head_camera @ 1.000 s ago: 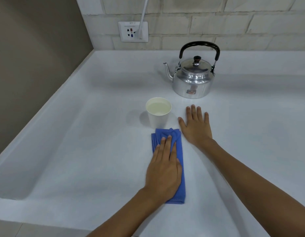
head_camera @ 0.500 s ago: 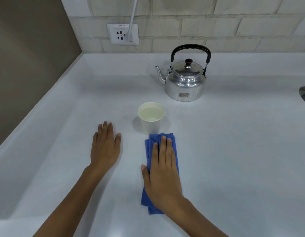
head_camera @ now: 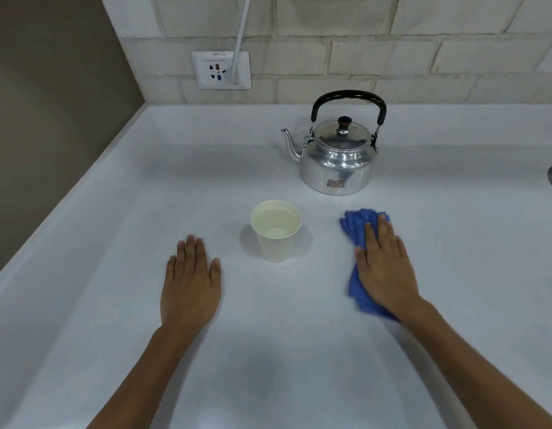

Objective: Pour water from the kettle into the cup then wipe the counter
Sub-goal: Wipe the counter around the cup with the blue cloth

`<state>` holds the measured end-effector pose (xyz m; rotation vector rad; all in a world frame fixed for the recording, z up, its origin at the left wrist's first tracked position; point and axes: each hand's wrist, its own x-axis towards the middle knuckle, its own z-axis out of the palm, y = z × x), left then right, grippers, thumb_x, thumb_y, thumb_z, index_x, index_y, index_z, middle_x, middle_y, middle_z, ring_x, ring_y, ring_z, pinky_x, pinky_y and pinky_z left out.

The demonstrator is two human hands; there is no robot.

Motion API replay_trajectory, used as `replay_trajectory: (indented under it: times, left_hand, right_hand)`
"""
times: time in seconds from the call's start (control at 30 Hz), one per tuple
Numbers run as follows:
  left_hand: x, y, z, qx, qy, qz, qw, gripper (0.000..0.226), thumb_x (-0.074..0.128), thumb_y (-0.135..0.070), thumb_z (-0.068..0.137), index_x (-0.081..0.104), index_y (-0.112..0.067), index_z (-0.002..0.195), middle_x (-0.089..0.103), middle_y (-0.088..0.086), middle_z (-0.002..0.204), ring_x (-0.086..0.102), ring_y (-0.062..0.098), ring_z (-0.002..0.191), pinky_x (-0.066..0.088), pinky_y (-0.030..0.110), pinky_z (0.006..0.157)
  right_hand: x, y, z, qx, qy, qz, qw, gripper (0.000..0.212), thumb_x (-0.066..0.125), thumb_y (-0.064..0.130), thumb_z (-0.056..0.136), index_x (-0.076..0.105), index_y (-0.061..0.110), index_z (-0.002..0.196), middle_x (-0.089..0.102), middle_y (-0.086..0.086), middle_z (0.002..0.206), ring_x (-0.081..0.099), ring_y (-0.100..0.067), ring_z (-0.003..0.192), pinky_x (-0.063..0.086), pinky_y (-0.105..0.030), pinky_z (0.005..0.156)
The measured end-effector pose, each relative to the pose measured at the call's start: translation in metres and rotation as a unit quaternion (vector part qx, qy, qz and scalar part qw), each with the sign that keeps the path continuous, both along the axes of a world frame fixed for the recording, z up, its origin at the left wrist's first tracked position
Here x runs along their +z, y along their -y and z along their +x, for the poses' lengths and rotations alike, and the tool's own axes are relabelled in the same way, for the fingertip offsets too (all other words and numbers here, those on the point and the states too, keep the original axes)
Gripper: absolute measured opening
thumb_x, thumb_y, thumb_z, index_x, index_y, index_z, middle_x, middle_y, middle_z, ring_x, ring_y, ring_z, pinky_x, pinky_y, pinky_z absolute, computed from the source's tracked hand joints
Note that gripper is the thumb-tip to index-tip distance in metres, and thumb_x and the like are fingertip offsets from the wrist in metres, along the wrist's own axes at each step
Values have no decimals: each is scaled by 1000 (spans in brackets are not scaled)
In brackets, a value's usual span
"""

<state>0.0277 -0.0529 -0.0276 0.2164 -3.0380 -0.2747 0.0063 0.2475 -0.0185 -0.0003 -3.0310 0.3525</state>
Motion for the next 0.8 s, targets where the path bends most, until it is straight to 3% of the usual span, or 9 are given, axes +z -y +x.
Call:
replay_trajectory:
  times: [0.1,0.23,0.37,0.43,0.57,0.67,0.8]
  left_hand:
    - [0,-2,-1,1,0,-7,1000,56,17,-31,97,3,-2,143,5,15,155,3,25,143,5,37,117]
    - [0,-1,-2,-3,7,3,1000,56,16,-31,96,1,-3,143,3,13,156,0,24,143,3,36,117]
    - [-1,0,-1,-9,-8,7,1000,56,19,-31,96,5,-3,143,7,14,155,4,25,143,5,37,117]
    - [-1,-1,0,-8,-19,8,1000,55,22,-29,96,8,-2,142,10,16,154,7,26,143,6,38,116]
    - [-2,-4,-1,0,-23,0,1000,55,15,-31,97,9,-1,142,12,17,154,8,27,143,7,38,117]
    - [-2,-4,-1,2,-19,-7,1000,64,7,-35,89,9,0,142,12,18,154,9,28,143,7,38,116]
    - [-5,0,-2,-1,-21,3,1000,55,18,-31,97,9,-2,142,11,16,154,8,26,143,8,39,117]
  right_hand:
    - [2,12,-35,-13,-6,6,1000,52,28,20,96,14,0,142,6,-23,154,3,-34,143,8,-44,119]
    - [2,48,-37,53,-5,-11,999,51,24,20,98,9,2,143,1,-20,155,0,-31,144,4,-39,119]
    - [-7,36,-1,189,-32,-37,981,51,25,25,98,7,14,145,-5,2,154,-4,-13,143,-6,-21,114]
    - [-6,20,1,196,-28,-54,979,50,26,28,98,10,19,145,-6,9,151,-3,-6,141,-9,-14,110]
    - [-2,29,-26,151,-17,-23,988,51,26,25,98,10,13,145,3,-4,157,2,-15,144,0,-24,116]
    - [2,53,-42,205,10,-27,978,52,25,23,98,4,13,145,-2,-4,157,-2,-15,144,-1,-26,117]
    - [2,48,-38,280,5,-30,959,51,26,22,98,8,16,145,-1,4,156,-6,-7,142,-4,-21,116]
